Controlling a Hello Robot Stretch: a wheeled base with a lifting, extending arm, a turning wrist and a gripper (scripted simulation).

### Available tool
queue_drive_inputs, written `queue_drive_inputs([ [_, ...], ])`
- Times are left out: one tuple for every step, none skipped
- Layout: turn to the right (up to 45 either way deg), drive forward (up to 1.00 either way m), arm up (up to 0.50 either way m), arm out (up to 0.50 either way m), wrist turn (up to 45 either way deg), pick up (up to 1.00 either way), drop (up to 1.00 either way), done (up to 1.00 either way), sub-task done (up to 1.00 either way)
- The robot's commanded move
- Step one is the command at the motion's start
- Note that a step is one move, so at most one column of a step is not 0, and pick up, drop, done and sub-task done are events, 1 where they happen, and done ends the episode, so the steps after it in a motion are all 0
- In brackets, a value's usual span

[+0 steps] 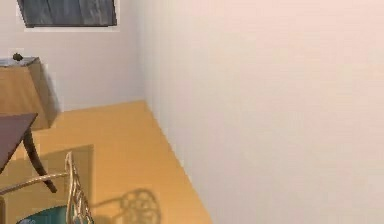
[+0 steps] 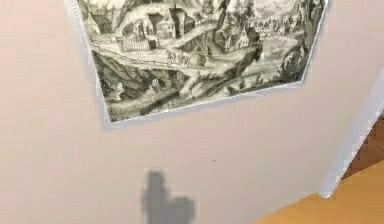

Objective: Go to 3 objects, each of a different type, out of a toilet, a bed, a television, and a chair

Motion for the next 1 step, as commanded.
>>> queue_drive_inputs([
  [0.0, 0.05, 0.00, 0.00, 0.0, 0.00, 0.00, 0.00, 0.00],
])
